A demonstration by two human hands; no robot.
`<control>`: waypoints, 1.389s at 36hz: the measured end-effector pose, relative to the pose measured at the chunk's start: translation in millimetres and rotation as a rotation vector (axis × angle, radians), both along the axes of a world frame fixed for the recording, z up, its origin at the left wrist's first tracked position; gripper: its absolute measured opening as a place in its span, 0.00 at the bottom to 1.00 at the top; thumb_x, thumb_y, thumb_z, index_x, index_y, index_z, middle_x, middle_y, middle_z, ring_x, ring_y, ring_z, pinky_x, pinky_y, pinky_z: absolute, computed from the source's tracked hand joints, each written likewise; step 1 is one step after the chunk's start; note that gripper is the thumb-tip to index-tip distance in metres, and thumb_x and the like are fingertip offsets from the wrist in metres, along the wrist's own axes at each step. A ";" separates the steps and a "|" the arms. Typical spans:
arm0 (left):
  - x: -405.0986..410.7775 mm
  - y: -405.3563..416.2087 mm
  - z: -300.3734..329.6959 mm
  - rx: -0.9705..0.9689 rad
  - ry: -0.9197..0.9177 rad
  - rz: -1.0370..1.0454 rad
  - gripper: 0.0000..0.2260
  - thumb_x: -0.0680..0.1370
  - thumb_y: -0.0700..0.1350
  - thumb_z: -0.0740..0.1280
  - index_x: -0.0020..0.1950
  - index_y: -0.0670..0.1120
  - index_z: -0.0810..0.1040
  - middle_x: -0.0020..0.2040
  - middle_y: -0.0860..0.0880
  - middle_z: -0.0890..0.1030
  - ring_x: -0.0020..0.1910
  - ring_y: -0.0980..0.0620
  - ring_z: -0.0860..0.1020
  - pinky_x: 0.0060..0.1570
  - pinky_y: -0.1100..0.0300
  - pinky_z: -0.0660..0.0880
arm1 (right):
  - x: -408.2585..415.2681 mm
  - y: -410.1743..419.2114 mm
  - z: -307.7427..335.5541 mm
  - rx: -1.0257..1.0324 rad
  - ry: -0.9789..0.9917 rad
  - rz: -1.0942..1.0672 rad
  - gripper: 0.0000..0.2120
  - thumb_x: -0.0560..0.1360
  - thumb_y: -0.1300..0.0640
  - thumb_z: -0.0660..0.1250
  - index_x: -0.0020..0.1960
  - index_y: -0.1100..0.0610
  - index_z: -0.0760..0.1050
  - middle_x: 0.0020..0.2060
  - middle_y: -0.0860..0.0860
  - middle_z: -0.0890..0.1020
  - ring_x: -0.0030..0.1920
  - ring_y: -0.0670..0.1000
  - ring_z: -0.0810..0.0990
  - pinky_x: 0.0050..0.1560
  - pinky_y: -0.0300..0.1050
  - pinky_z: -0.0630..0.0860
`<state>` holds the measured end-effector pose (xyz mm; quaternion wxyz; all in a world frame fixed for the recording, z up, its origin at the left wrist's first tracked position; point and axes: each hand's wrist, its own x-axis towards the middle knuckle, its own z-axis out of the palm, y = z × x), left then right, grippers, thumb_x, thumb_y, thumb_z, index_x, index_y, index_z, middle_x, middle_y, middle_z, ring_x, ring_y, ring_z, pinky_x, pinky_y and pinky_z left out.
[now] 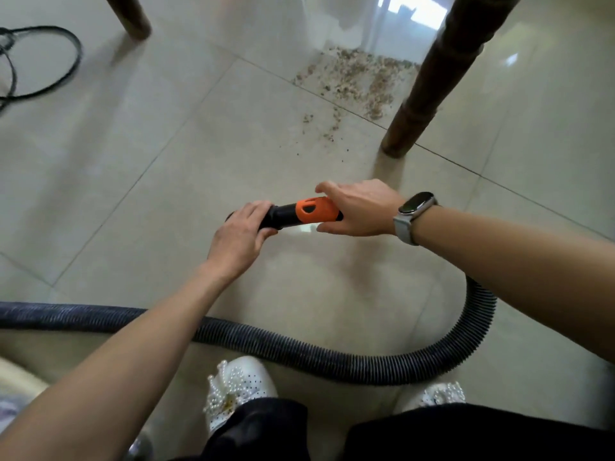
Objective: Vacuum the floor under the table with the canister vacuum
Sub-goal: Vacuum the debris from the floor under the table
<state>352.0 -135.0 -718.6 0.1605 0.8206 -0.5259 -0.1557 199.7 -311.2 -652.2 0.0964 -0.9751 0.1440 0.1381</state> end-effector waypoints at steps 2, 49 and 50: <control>-5.3 -3.1 0.9 -0.007 0.004 -0.028 0.19 0.77 0.47 0.66 0.67 0.46 0.71 0.64 0.48 0.74 0.57 0.43 0.75 0.47 0.50 0.73 | 11.8 4.7 -6.9 -0.019 0.038 0.053 0.29 0.76 0.37 0.61 0.68 0.53 0.62 0.55 0.53 0.79 0.48 0.57 0.79 0.39 0.45 0.70; 20.8 86.5 -49.0 0.429 0.118 0.539 0.27 0.79 0.54 0.62 0.76 0.49 0.60 0.78 0.46 0.53 0.76 0.44 0.51 0.73 0.47 0.52 | 18.7 12.0 -0.8 -0.109 0.069 0.001 0.19 0.77 0.40 0.58 0.61 0.50 0.70 0.40 0.53 0.74 0.38 0.56 0.69 0.38 0.44 0.64; 21.0 87.1 -48.7 0.444 0.112 0.531 0.28 0.78 0.55 0.63 0.76 0.50 0.59 0.78 0.46 0.52 0.76 0.44 0.50 0.73 0.47 0.52 | 19.5 15.6 -1.2 -0.096 0.073 0.016 0.19 0.77 0.40 0.59 0.61 0.50 0.70 0.42 0.54 0.76 0.38 0.55 0.69 0.38 0.43 0.64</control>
